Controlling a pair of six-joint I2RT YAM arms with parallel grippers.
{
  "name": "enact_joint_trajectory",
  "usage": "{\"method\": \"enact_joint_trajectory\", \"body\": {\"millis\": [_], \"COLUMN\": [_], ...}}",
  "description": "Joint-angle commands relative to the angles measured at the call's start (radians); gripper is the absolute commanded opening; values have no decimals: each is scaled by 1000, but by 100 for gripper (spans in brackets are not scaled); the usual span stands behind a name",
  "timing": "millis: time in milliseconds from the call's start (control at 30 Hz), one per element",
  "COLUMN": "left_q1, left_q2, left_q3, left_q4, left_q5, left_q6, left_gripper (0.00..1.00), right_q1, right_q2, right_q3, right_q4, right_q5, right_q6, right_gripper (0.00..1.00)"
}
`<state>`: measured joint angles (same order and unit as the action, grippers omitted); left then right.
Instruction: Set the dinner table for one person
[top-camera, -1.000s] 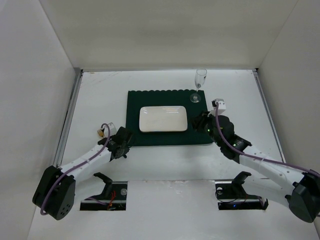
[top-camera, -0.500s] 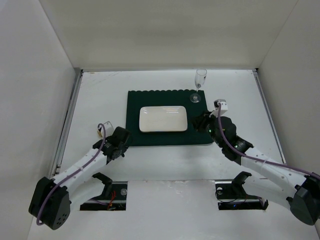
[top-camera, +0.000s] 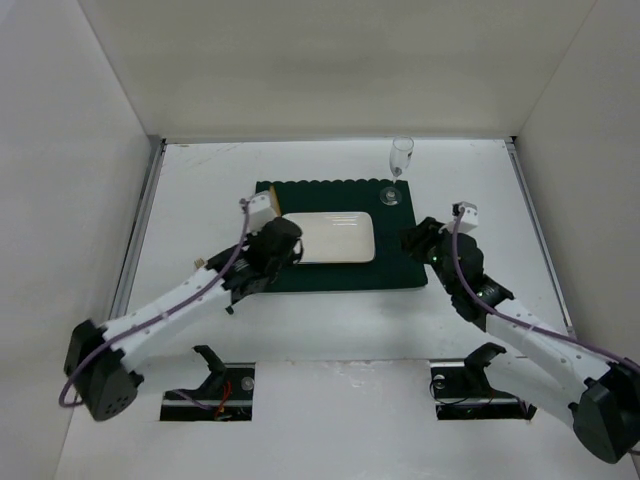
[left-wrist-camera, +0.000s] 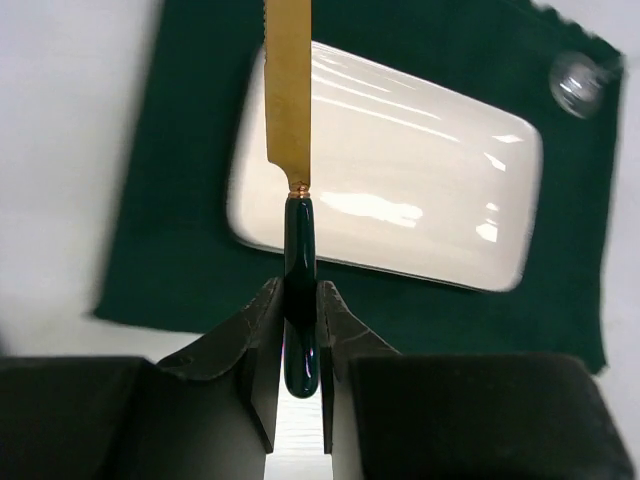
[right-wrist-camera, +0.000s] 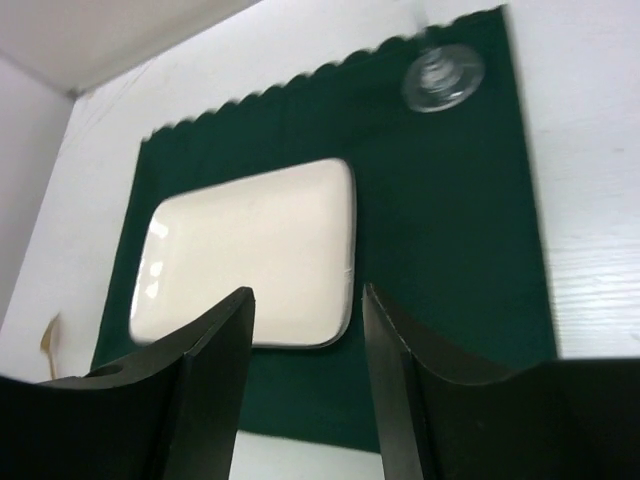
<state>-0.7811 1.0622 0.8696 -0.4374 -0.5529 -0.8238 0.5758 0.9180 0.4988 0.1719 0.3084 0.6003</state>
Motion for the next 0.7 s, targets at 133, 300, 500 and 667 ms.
{"method": "enact_joint_trajectory", "body": {"millis": [133,300,500,667], "left_q1": [-195,-229,-218,-221], "left_q2": [422,646,838,920], "left_q3": [234,383,508,565], "left_q4": [460,557,592,606], "left_q5": [114,151,208,228], "left_q6": [26,3,-55,-75], "left_gripper": [6,6,7,7], "right_q1": [-193,-236,-247,-244], "right_q2": [-157,-162,-189,-182], "right_q3": [-78,-86,-95,-97], "right_q4": [38,38,40,46], "right_q5": [-14,-89,-94,-101], "right_q6": [130,156,164,164], "right_gripper": [55,55,55,55]}}
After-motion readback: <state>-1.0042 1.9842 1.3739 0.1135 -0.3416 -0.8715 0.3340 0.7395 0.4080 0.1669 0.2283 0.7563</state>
